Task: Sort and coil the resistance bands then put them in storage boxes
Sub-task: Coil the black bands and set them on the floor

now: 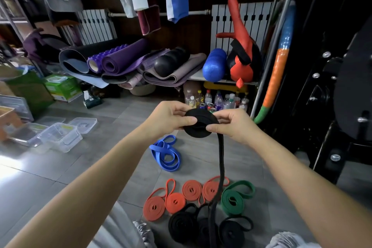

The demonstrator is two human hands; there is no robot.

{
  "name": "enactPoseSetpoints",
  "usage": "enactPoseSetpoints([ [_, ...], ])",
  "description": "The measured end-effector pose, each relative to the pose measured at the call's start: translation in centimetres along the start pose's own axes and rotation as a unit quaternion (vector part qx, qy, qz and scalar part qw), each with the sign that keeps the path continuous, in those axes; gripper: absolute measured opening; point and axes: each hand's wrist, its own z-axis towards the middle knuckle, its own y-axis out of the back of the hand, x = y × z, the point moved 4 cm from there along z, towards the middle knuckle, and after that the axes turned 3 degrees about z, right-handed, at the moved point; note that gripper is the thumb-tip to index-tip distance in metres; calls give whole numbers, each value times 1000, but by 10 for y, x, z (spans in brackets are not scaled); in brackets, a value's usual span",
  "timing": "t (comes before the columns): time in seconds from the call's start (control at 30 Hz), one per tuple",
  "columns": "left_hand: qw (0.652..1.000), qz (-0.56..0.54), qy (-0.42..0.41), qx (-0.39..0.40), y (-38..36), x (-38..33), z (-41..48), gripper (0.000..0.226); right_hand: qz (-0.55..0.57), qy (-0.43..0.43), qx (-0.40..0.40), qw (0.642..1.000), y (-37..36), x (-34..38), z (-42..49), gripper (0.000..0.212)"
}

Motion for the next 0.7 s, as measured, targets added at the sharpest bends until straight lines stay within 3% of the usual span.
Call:
enactPoseSetpoints([
  [0.1, 984, 174, -41, 3, -3, -5, 3, 20, -30, -2, 12, 999, -2, -2, -1, 25],
  [0.17, 933, 352, -77, 19, -9, -8, 6, 30, -58, 5, 24, 998, -6, -3, -2, 22],
  [0.23, 906, 414, -90, 24, -15, -9, 7, 30, -80, 17, 24, 996, -7, -3, -2, 19],
  [0.3, 927, 366, -81, 8, -14, -8, 8, 26, -59, 16, 8, 998, -3, -6, -4, 21],
  [0.43, 988, 138, -62, -22, -6, -2, 7, 24, 16, -10, -14, 1000, 4, -20, -16, 27],
  [0.7, 991, -127, 23, -40, -21, 28, -8, 24, 57, -5, -67, 996, 4, -30, -29, 31],
])
